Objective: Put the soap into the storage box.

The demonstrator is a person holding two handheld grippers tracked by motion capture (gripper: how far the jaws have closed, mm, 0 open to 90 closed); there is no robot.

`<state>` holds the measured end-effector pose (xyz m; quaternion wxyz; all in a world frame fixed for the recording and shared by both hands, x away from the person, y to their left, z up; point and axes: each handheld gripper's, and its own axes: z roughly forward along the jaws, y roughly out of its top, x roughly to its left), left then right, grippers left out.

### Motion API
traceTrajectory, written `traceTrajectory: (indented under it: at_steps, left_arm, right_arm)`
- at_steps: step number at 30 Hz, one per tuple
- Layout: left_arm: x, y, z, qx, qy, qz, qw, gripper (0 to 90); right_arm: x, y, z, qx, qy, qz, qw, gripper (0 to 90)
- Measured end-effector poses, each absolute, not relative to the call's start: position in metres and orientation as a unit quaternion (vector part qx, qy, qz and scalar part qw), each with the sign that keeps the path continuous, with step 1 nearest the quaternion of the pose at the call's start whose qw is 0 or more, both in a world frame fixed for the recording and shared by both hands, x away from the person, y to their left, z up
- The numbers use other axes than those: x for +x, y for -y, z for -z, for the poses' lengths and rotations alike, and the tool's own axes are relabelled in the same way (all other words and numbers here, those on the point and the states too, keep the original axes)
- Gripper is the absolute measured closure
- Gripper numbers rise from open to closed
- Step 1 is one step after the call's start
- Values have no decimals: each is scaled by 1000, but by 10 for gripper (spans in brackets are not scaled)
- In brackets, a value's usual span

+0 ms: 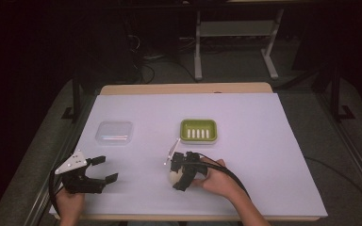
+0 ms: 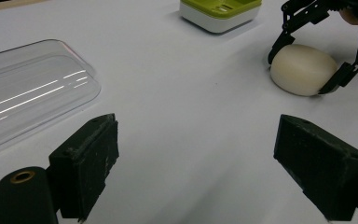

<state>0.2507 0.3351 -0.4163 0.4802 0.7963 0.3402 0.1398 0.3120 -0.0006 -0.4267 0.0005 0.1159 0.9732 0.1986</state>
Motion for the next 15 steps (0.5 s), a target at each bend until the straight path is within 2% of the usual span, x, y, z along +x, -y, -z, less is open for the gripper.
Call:
traceTrajectory:
  at_steps: [15]
  left_arm:
    - [250,-335,416,796,-340,-140,480,132]
  right_arm:
    - [315,6,412,123,-970,-211,2,235]
